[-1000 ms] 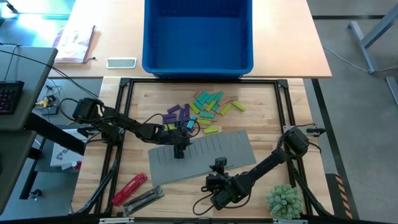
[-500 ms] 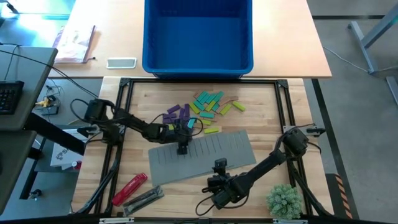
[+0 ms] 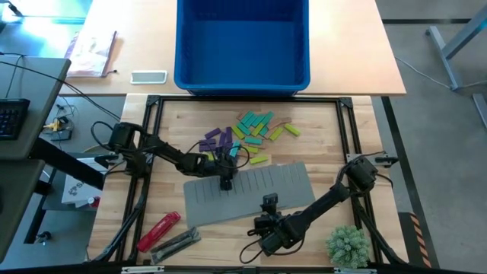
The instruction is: Sort blocks
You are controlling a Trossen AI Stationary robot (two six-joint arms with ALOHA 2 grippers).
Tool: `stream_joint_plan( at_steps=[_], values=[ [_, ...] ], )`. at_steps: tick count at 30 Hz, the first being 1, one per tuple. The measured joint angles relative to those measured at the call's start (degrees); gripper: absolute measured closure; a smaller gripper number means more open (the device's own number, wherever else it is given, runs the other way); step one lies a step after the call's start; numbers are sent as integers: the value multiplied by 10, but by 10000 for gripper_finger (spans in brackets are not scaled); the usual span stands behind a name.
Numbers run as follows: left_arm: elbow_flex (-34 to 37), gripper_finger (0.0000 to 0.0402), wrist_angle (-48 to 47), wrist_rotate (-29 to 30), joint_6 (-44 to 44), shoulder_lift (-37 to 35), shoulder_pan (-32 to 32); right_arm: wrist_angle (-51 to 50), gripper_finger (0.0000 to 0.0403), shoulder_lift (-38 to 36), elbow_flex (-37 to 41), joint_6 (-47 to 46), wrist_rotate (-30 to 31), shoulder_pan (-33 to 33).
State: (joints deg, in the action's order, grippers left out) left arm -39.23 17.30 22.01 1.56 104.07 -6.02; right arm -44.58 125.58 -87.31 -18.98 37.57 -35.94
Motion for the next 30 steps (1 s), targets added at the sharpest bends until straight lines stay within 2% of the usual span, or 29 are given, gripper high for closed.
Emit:
stream_joint_plan(
  at_steps=[30],
  values=[
    [1,257,6,-8,-5,1,0,3,219,0,0,-3,15,0]
  ],
)
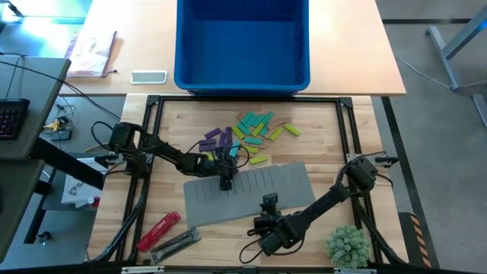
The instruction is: Sort blocks
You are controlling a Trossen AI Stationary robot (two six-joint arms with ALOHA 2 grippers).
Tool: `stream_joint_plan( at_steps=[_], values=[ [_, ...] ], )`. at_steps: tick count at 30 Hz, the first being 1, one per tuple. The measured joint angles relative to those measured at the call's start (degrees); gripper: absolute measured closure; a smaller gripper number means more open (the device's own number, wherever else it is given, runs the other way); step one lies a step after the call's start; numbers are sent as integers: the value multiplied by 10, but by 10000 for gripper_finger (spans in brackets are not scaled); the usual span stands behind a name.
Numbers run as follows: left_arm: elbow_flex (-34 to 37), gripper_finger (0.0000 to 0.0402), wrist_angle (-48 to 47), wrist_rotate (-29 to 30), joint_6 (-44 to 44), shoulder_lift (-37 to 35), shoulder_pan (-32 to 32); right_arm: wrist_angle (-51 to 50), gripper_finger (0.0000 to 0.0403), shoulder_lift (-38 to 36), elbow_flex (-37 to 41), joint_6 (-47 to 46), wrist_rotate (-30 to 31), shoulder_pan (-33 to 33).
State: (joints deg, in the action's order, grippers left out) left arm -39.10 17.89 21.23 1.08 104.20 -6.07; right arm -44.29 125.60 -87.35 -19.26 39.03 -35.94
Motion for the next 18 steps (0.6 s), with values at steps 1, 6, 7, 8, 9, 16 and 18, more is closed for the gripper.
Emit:
stream_joint_plan(
  at_steps=[1,6,7,8,9,16,18],
  values=[
    [0,257,0,0,0,0,0,0,219,0,0,-2,0,0],
    [0,257,0,-1,-4,0,0,0,219,0,0,-2,0,0],
    [0,257,0,-2,-5,0,0,0,219,0,0,-2,0,0],
    [0,257,0,-3,-5,0,0,0,219,0,0,-2,0,0],
    [0,257,0,-6,-5,0,0,0,219,0,0,-2,0,0],
    [0,257,1,-12,-5,0,0,0,219,0,0,0,-2,0],
    [0,257,1,-12,-4,0,0,0,219,0,0,0,-3,0]
  ],
)
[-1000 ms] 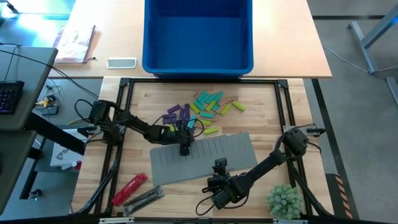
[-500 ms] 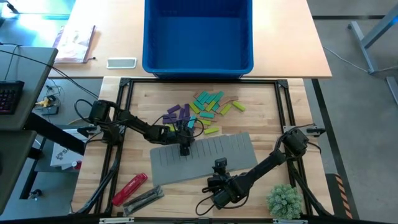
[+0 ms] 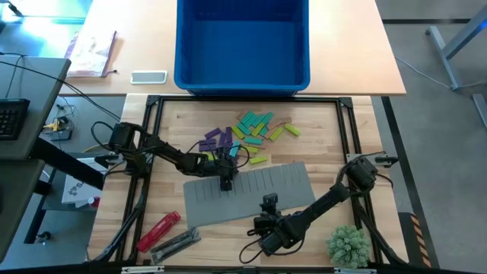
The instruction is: Sort blocks
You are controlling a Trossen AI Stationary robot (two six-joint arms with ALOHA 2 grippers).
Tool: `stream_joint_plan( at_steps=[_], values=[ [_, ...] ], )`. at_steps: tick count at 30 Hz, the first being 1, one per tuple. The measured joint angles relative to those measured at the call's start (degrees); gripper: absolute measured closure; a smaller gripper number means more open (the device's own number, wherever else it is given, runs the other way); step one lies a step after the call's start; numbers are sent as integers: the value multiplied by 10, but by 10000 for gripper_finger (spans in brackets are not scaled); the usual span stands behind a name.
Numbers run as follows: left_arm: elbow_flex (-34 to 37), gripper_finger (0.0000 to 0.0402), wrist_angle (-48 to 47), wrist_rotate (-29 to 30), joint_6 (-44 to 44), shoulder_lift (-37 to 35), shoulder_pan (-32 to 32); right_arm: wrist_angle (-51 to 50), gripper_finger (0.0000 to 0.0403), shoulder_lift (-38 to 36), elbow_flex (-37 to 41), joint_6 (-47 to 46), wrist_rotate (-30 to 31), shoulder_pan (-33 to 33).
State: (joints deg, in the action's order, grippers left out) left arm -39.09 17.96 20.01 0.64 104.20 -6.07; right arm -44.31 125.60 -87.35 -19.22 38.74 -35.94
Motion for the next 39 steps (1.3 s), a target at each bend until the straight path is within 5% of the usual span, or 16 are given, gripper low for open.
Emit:
stream_joint_plan(
  at_steps=[4,13,21,39],
  values=[
    [0,257,0,0,0,0,0,-6,219,0,-2,1,0,0],
    [0,257,0,0,0,0,0,-194,219,-4,-126,-6,81,8],
    [0,257,-1,0,9,0,0,-183,219,-4,-213,55,95,31],
    [1,257,-1,0,11,-8,0,-180,219,-4,-153,-11,106,10]
  ],
)
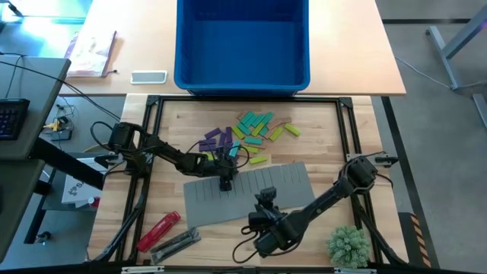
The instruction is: Sort blocks
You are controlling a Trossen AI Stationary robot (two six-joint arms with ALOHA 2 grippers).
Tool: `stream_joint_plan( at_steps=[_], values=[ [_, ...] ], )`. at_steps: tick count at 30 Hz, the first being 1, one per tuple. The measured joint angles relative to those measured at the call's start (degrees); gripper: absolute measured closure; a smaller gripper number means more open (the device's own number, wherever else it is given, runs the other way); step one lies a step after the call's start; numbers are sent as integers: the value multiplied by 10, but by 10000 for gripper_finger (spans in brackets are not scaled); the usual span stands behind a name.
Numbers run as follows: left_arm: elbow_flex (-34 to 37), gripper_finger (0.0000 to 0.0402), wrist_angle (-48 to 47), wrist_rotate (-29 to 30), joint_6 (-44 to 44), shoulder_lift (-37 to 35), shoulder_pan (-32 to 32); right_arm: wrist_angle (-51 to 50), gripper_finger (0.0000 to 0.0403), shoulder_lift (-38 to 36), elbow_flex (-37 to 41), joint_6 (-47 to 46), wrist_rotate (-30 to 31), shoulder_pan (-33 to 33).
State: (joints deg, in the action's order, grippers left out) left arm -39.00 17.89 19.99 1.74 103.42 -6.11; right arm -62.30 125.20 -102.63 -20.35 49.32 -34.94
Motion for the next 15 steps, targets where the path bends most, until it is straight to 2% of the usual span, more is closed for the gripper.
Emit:
stream_joint_plan(
  at_steps=[15],
  values=[
    [1,257,5,-6,15,-32,-1,9,219,0,0,-2,-7,1]
  ],
)
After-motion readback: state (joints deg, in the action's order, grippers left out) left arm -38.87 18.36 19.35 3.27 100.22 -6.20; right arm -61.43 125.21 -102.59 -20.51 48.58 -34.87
